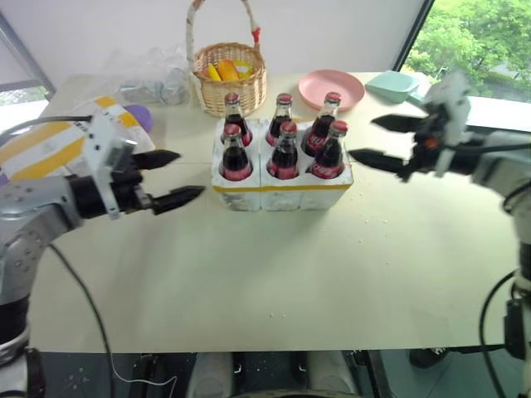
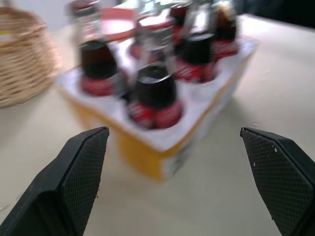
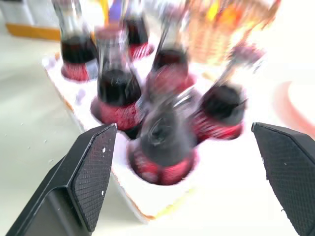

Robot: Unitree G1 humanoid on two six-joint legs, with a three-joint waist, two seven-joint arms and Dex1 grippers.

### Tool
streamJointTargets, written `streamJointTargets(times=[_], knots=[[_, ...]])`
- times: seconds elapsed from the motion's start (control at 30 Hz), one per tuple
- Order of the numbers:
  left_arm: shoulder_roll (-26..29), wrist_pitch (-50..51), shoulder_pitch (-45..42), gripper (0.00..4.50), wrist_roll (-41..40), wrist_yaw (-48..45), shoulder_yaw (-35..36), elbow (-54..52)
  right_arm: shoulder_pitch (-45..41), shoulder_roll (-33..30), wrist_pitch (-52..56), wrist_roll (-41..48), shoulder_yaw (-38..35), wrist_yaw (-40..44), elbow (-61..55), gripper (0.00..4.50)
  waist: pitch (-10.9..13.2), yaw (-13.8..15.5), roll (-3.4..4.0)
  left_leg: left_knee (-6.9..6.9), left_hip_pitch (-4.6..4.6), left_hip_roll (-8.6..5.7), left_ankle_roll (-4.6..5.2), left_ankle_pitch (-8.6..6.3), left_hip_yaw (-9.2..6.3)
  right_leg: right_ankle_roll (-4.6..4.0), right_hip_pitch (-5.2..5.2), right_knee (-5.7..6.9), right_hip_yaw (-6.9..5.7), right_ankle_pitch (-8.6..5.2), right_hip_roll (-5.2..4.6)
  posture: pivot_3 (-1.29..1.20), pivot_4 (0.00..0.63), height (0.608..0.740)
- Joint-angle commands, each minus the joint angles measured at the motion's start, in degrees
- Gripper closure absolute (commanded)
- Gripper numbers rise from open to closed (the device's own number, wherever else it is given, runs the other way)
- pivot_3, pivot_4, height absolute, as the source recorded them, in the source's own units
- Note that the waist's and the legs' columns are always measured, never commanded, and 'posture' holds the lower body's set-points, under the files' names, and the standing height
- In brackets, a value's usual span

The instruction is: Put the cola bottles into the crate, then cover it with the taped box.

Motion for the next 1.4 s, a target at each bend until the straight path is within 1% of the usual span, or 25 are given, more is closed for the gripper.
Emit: streamJointTargets(times=[0.03, 0.17, 0.3, 0.4, 0.47, 0.53, 0.57, 0.67, 0.77, 0.8, 0.87, 1.03, 1.23, 1.4], knots=[[4.64, -6.90, 8.60, 0.00, 14.33, 4.45, 3.68, 2.17, -0.26, -2.88, 4.69, 7.91, -6.04, 3.44, -3.94, 0.02, 0.00, -0.14, 0.00, -0.01, 0.00, 0.01, 0.00, 0.00, 0.02, -0.01, -0.03, -0.01, 0.00, 0.00, -0.01, 0.00, 0.150, 0.740], [6.13, -13.02, 23.38, 0.00, 25.96, 5.56, 10.46, 3.12, 1.32, -3.82, 5.31, 10.28, -7.05, 3.98, -6.48, 0.02, 0.00, -0.12, 0.00, -0.06, -0.05, 0.08, 0.02, -0.04, 0.02, -0.24, -0.18, 0.00, 0.01, -0.11, -0.11, 0.00, 0.150, 0.740], [6.16, -20.88, 34.37, 0.00, 37.20, 7.26, 15.12, 7.22, 2.65, -3.23, 4.60, 10.55, -5.73, 4.12, -6.85, 0.02, 0.00, 0.17, -0.02, -0.06, -0.12, 0.15, 0.02, -0.06, 0.00, -0.32, -0.44, 0.00, 0.02, -0.11, -0.22, 0.00, 0.150, 0.740], [6.30, -24.88, 38.87, 0.00, 45.04, 11.40, 16.55, 13.15, 3.13, -2.89, 3.30, 9.61, -4.30, 4.23, -6.54, 0.02, 0.00, 0.19, -0.02, -0.08, -0.13, 0.15, 0.03, -0.09, 0.00, -0.53, -0.62, 0.01, 0.03, -0.21, -0.35, 0.00, 0.150, 0.740], [7.37, -28.44, 39.78, 0.00, 50.66, 16.43, 15.55, 19.08, 2.89, -2.65, 2.72, 9.30, -3.61, 4.09, -6.12, 0.02, 0.00, 0.17, -0.02, -0.10, -0.13, 0.15, -0.03, -0.15, 0.02, -0.54, -0.66, 0.02, 0.02, -0.21, -0.42, 0.00, 0.150, 0.740], [7.57, -32.89, 36.32, 0.00, 53.45, 22.26, 12.84, 26.14, 2.34, -2.51, 2.53, 9.49, -3.13, 4.01, -5.66, 0.02, 0.00, 0.25, -0.02, -0.11, -0.13, 0.16, -0.10, -0.20, 0.02, -0.55, -0.70, 0.03, 0.02, -0.21, -0.43, 0.00, 0.150, 0.740], [7.20, -36.50, 32.23, 0.00, 54.94, 27.52, 10.48, 30.82, 1.99, -2.31, 2.73, 9.94, -3.04, 3.93, -5.50, 0.02, -0.02, 0.42, 0.02, -0.12, -0.13, 0.16, -0.10, -0.20, 0.02, -0.55, -0.71, 0.03, 0.01, -0.20, -0.45, 0.00, 0.150, 0.740], [6.42, -43.60, 23.83, 0.00, 58.38, 38.04, 6.04, 40.75, 1.21, -1.88, 3.21, 10.58, -2.73, 3.63, -5.39, 0.02, -0.04, 0.57, -0.01, -0.13, -0.16, 0.12, -0.12, -0.21, 0.02, -0.55, -0.71, 0.07, -0.02, -0.19, -0.67, 0.00, 0.150, 0.740], [3.88, -47.94, 16.29, 0.00, 59.21, 44.27, 1.74, 50.36, 0.66, -1.27, 4.00, 11.21, -2.82, 2.45, -5.87, 0.02, -0.07, 0.20, -0.05, -0.14, -0.15, 0.04, 0.07, -0.30, 0.31, -0.54, -0.72, 0.13, -0.10, -0.15, -0.96, 0.00, 0.150, 0.740], [3.68, -49.25, 14.67, 0.00, 59.59, 45.44, 0.44, 52.74, 0.59, -1.20, 4.25, 11.45, -2.94, 2.18, -6.06, 0.02, -0.09, 0.04, -0.09, -0.14, -0.18, 0.03, 0.26, -0.24, 0.44, -0.34, -0.66, 0.15, -0.12, -0.03, -1.00, 0.00, 0.150, 0.740], [3.44, -51.91, 10.92, 0.00, 59.98, 46.80, -2.30, 57.94, 0.92, -1.52, 4.69, 12.05, -3.43, 1.88, -6.93, 0.02, -0.11, -0.20, -0.15, -0.14, -0.19, 0.05, 0.30, -0.25, 0.61, -0.29, -0.72, 0.16, -0.40, 0.00, -1.02, 0.00, 0.150, 0.740], [3.79, -55.22, 2.50, 0.00, 59.73, 47.43, -7.42, 68.28, 0.77, -2.06, 5.37, 12.64, -4.52, 0.66, -7.12, 0.02, -0.14, 0.03, -0.24, -0.14, -0.19, 0.09, 0.31, -0.25, 0.75, -0.19, -0.74, 0.15, -0.65, 0.06, -1.00, 0.00, 0.150, 0.740], [3.55, -57.79, -8.13, 0.00, 61.07, 47.88, -13.29, 78.34, 1.19, -1.85, 5.59, 13.48, -4.91, -0.60, -8.10, 0.02, -0.18, 0.46, -0.35, -0.09, -0.20, 0.06, 0.34, -0.26, 0.75, -0.15, -0.69, 0.16, -0.71, 0.08, -1.00, 0.00, 0.150, 0.740], [2.94, -58.64, -15.35, 0.00, 62.21, 48.35, -17.99, 85.03, 1.46, -1.76, 5.20, 13.74, -4.76, -1.22, -8.31, 0.02, -0.22, 0.30, -0.44, -0.05, -0.21, -0.04, 0.34, -0.25, 0.81, -0.12, -0.66, 0.17, -0.74, 0.10, -0.98, 0.00, 0.150, 0.740]])
